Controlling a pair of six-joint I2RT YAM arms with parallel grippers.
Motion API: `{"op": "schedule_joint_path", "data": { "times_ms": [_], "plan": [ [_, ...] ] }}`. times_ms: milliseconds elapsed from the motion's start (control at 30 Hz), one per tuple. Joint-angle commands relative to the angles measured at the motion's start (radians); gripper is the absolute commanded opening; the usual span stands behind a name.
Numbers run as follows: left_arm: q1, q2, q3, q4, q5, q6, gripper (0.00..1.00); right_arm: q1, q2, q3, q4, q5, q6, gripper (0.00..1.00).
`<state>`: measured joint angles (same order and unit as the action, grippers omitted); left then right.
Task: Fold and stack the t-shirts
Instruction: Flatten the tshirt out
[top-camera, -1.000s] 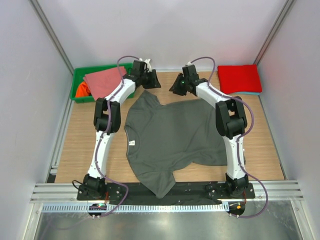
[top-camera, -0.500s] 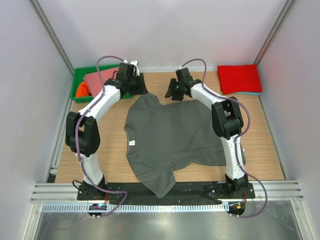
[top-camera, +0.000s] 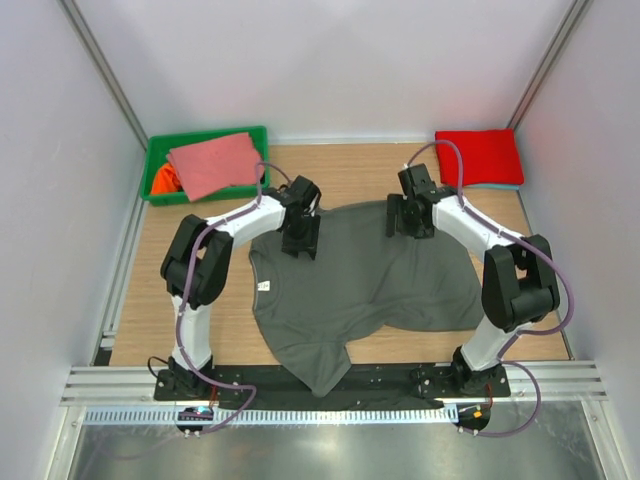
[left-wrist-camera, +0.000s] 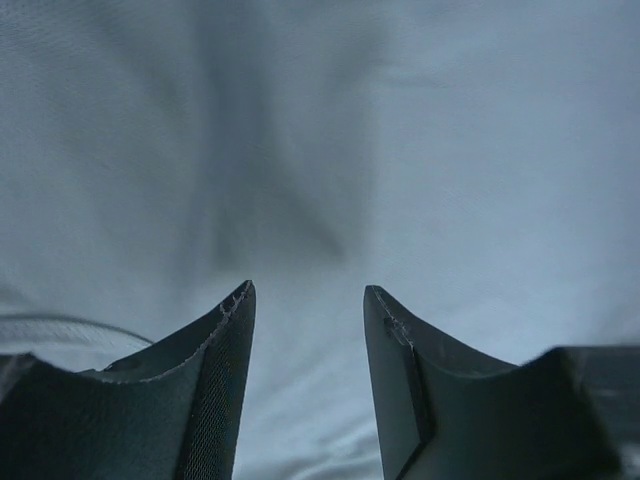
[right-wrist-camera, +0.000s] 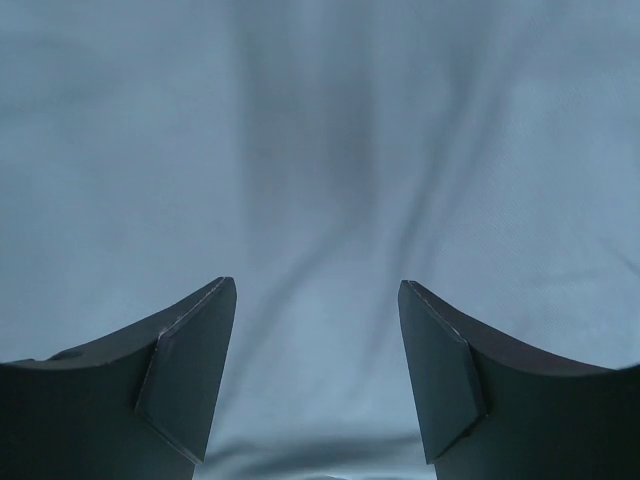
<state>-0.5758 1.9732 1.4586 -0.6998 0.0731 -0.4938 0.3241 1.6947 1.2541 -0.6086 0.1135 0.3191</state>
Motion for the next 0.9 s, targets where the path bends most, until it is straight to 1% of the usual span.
{"op": "schedule_joint_path", "data": {
  "times_ms": [0, 67, 133, 200, 333, 367, 400, 500, 533, 567, 667, 700, 767, 800, 833, 867],
  "plan": [
    [0.019, 0.073, 0.054, -0.058, -0.048, 0.04, 0.49, -0.039, -0.024, -0.084, 0.047, -0.008, -0.029, 0.72],
    [0.021, 0.127, 0.095, -0.055, -0.064, 0.089, 0.49, -0.043, -0.004, -0.104, 0.07, 0.0, -0.04, 0.72],
    [0.021, 0.167, 0.129, -0.055, -0.113, 0.119, 0.49, -0.043, 0.016, -0.107, 0.102, 0.02, -0.048, 0.72],
    [0.027, 0.234, 0.212, -0.076, -0.151, 0.161, 0.49, -0.051, 0.055, -0.105, 0.125, 0.034, -0.061, 0.72],
    [0.039, 0.335, 0.373, -0.095, -0.177, 0.231, 0.49, -0.069, 0.117, -0.081, 0.116, 0.054, -0.063, 0.72],
    [0.04, 0.369, 0.449, -0.111, -0.182, 0.247, 0.49, -0.071, 0.12, -0.076, 0.115, 0.057, -0.06, 0.72],
    [0.04, 0.387, 0.486, -0.122, -0.19, 0.28, 0.49, -0.072, 0.117, -0.074, 0.107, 0.058, -0.06, 0.72],
    [0.04, 0.412, 0.604, -0.176, -0.232, 0.319, 0.51, -0.079, 0.088, -0.059, 0.081, 0.08, -0.077, 0.72],
    [0.04, 0.403, 0.618, -0.196, -0.237, 0.319, 0.51, -0.079, 0.077, -0.052, 0.072, 0.086, -0.081, 0.72],
    [0.04, 0.386, 0.621, -0.202, -0.236, 0.314, 0.52, -0.077, 0.063, -0.042, 0.064, 0.098, -0.084, 0.72],
    [0.034, 0.262, 0.562, -0.208, -0.233, 0.275, 0.53, -0.077, 0.001, -0.021, 0.012, 0.098, -0.078, 0.73],
    [0.031, 0.174, 0.501, -0.21, -0.236, 0.256, 0.53, -0.077, -0.018, -0.021, -0.014, 0.088, -0.069, 0.73],
    [0.024, 0.083, 0.418, -0.214, -0.227, 0.196, 0.54, -0.077, -0.096, -0.053, -0.026, 0.028, -0.028, 0.73],
    [0.022, -0.022, 0.37, -0.214, -0.211, 0.17, 0.54, -0.077, -0.124, -0.071, -0.031, 0.008, -0.016, 0.73],
    [0.022, -0.072, 0.255, -0.205, -0.196, 0.1, 0.53, -0.079, -0.189, -0.091, -0.034, -0.006, 0.003, 0.73],
    [0.024, -0.129, 0.191, -0.196, -0.147, 0.065, 0.52, -0.077, -0.217, -0.131, -0.037, -0.012, 0.033, 0.73]
  ]
}}
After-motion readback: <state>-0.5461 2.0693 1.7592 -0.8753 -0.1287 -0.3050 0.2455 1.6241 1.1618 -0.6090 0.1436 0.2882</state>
